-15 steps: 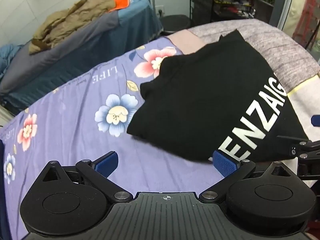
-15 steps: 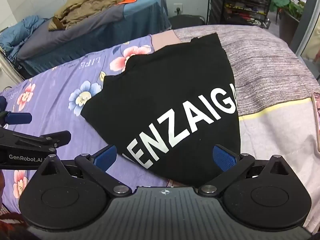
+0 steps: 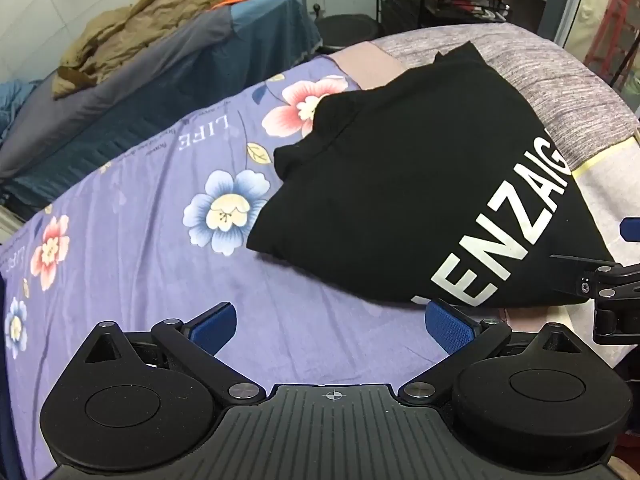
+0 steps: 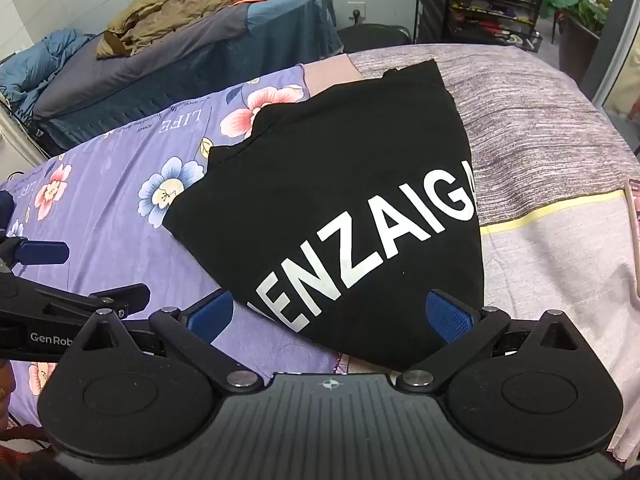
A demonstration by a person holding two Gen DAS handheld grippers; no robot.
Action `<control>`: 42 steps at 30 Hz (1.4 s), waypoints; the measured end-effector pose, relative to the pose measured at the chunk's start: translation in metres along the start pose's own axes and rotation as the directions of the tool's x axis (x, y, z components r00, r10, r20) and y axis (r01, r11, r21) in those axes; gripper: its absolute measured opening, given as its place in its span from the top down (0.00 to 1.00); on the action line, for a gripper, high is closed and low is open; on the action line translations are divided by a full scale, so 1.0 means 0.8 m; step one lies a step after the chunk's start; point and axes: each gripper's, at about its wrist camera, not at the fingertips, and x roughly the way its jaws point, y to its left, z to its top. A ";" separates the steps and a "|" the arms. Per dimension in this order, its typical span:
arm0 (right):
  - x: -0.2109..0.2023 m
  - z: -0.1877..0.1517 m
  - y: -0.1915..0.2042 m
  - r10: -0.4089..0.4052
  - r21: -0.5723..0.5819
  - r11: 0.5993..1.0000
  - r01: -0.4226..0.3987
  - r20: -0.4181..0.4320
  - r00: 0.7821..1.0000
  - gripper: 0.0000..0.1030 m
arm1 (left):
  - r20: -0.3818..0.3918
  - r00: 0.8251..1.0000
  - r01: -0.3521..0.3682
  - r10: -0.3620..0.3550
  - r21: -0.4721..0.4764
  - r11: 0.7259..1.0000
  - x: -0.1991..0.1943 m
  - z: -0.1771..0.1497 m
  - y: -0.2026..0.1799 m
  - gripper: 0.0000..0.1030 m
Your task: Fold large clothes
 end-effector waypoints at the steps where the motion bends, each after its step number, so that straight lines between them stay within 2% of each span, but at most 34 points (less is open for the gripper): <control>1: 0.000 -0.001 0.000 0.000 -0.001 1.000 0.000 -0.002 1.000 0.01 | -0.005 1.000 0.000 0.000 -0.003 1.000 0.001 0.000 -0.001 0.00; 42: 0.014 -0.005 -0.006 0.006 0.001 1.000 -0.006 -0.048 0.999 0.01 | -0.070 0.997 -0.029 0.027 -0.032 0.999 0.017 -0.007 -0.004 0.00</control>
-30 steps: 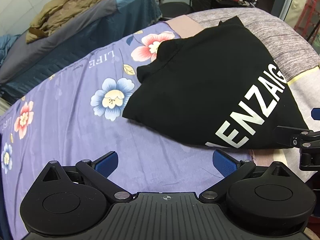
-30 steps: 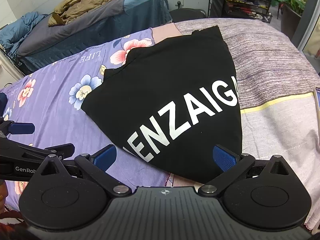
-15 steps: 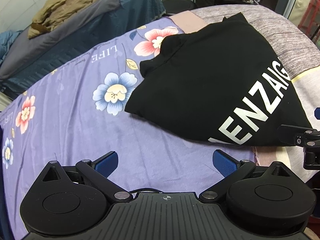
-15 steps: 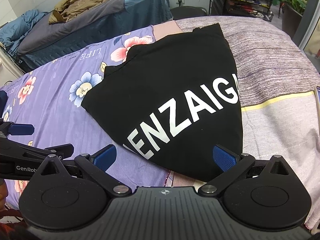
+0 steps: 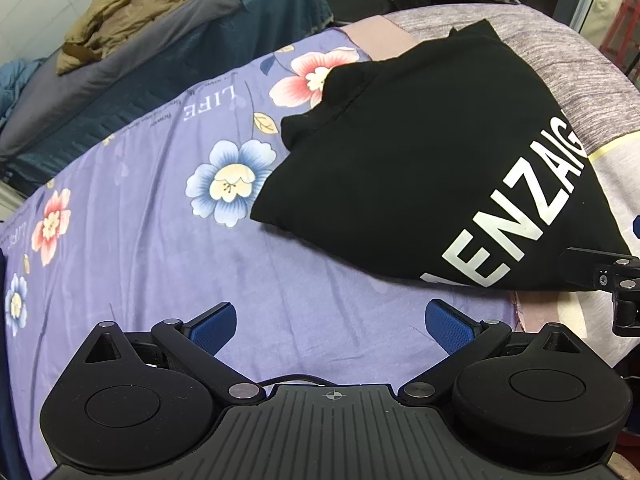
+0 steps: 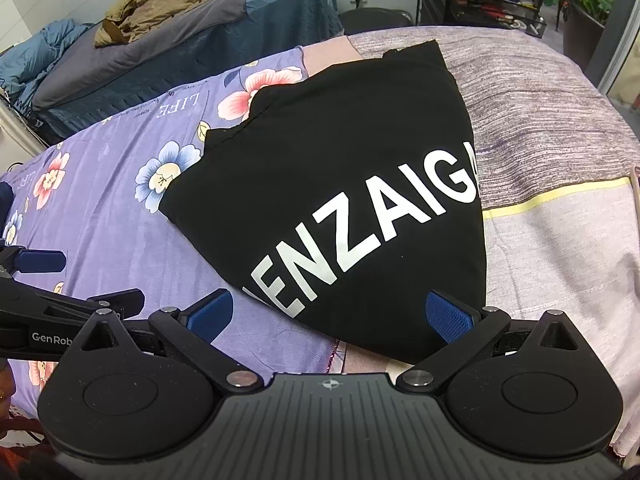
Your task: Fold large clothes
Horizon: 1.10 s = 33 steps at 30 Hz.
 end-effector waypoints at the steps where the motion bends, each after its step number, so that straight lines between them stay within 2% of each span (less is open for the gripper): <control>1: 0.000 0.000 0.000 0.000 0.001 1.000 0.000 -0.001 1.000 0.01 | -0.001 1.000 0.000 0.000 0.000 1.000 0.000 0.000 0.000 0.00; 33: 0.019 0.001 -0.015 0.018 0.037 0.999 -0.017 -0.025 1.000 0.01 | -0.066 0.998 -0.014 0.012 -0.031 0.999 0.030 0.000 0.000 0.00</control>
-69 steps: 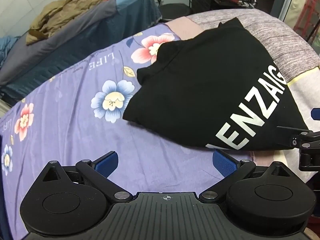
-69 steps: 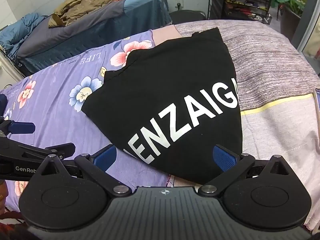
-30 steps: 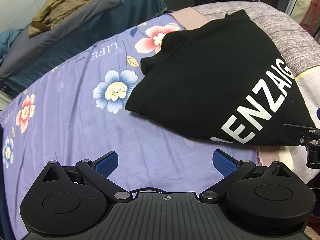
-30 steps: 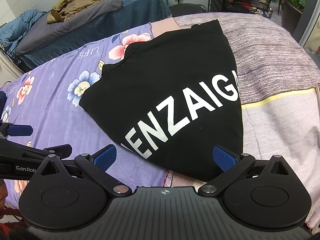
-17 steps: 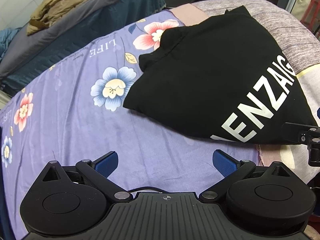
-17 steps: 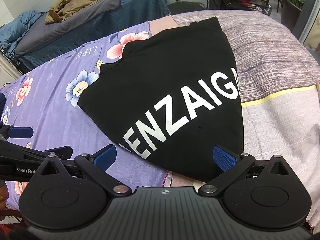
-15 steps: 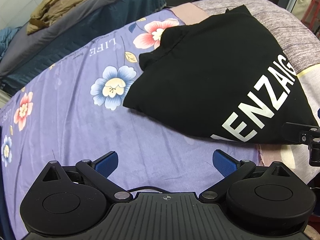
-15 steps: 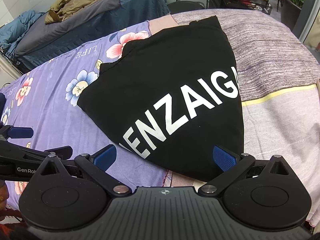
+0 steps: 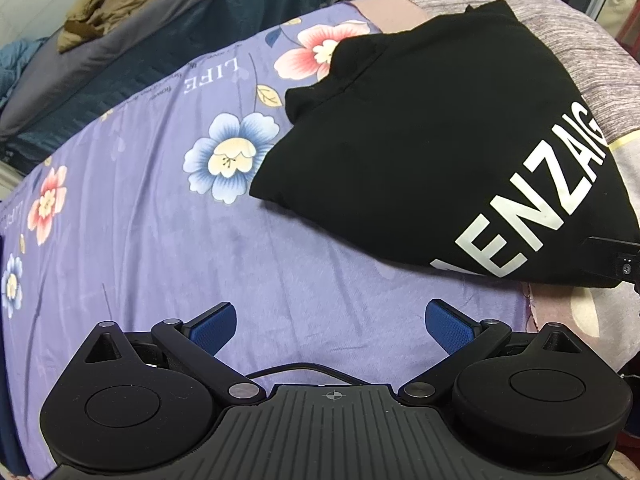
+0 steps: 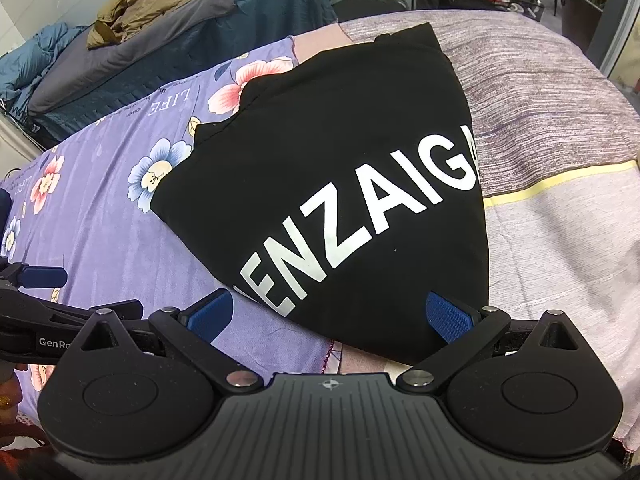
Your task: Fold large clothes
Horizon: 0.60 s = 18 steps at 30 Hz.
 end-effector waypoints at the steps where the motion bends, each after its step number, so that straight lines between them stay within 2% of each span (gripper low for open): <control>1: 0.000 0.000 -0.001 0.000 0.001 1.000 0.000 -0.001 1.000 0.01 | -0.002 1.000 -0.001 0.001 -0.001 1.000 0.001 0.000 0.000 0.00; 18: 0.010 0.007 -0.016 0.023 -0.007 1.000 -0.023 -0.009 1.000 0.01 | -0.040 0.999 -0.034 0.032 -0.033 0.999 0.011 -0.001 0.000 0.00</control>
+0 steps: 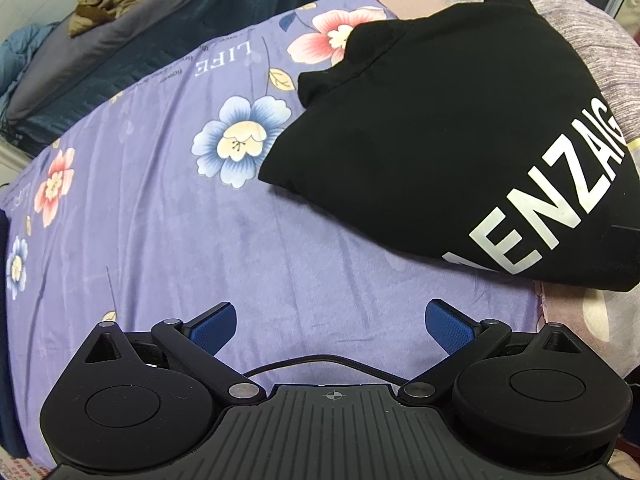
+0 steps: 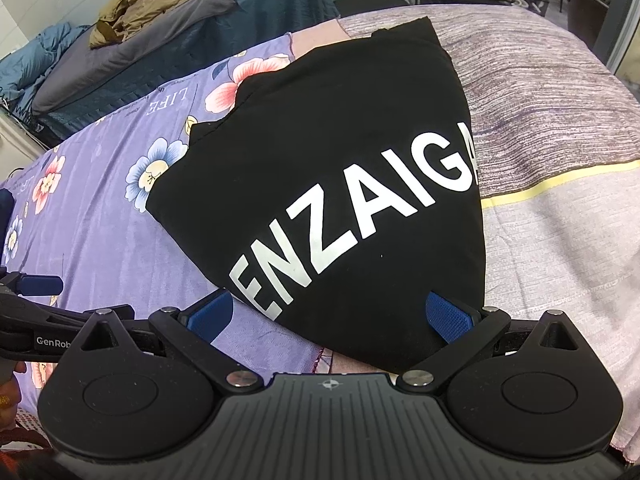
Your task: Fold large clothes
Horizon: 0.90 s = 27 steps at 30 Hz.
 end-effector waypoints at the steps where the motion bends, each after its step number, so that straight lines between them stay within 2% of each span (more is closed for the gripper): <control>1: 0.000 0.001 -0.001 0.002 -0.001 1.000 -0.002 0.001 1.000 0.01 | -0.001 1.000 -0.004 0.004 0.000 1.000 0.000 0.000 -0.001 0.00; 10: 0.001 0.026 -0.018 0.035 -0.003 0.999 -0.035 0.061 0.998 0.01 | -0.013 0.999 -0.036 0.035 -0.030 0.999 0.000 -0.002 0.005 0.00; 14: 0.027 0.049 -0.036 0.040 0.042 0.998 -0.043 0.073 0.997 0.01 | -0.028 0.999 -0.049 0.047 -0.064 0.997 0.002 -0.010 0.016 0.00; 18: 0.067 0.061 -0.044 0.020 0.069 0.997 -0.022 0.034 0.999 0.01 | -0.041 0.997 -0.063 0.059 -0.101 0.993 0.002 -0.018 0.032 0.00; 22: 0.093 0.058 -0.029 -0.042 -0.035 0.998 0.044 0.053 0.998 0.00 | -0.049 0.997 -0.072 0.066 -0.134 0.988 0.003 -0.027 0.047 0.00; 25: 0.104 0.053 -0.023 -0.059 -0.092 0.994 0.066 0.076 0.995 0.00 | -0.051 0.997 -0.068 0.061 -0.153 0.986 0.004 -0.032 0.057 0.00; 27: 0.107 0.050 -0.023 -0.067 -0.104 0.992 0.075 0.081 0.994 0.06 | -0.049 0.997 -0.060 0.053 -0.163 0.985 0.005 -0.035 0.063 0.00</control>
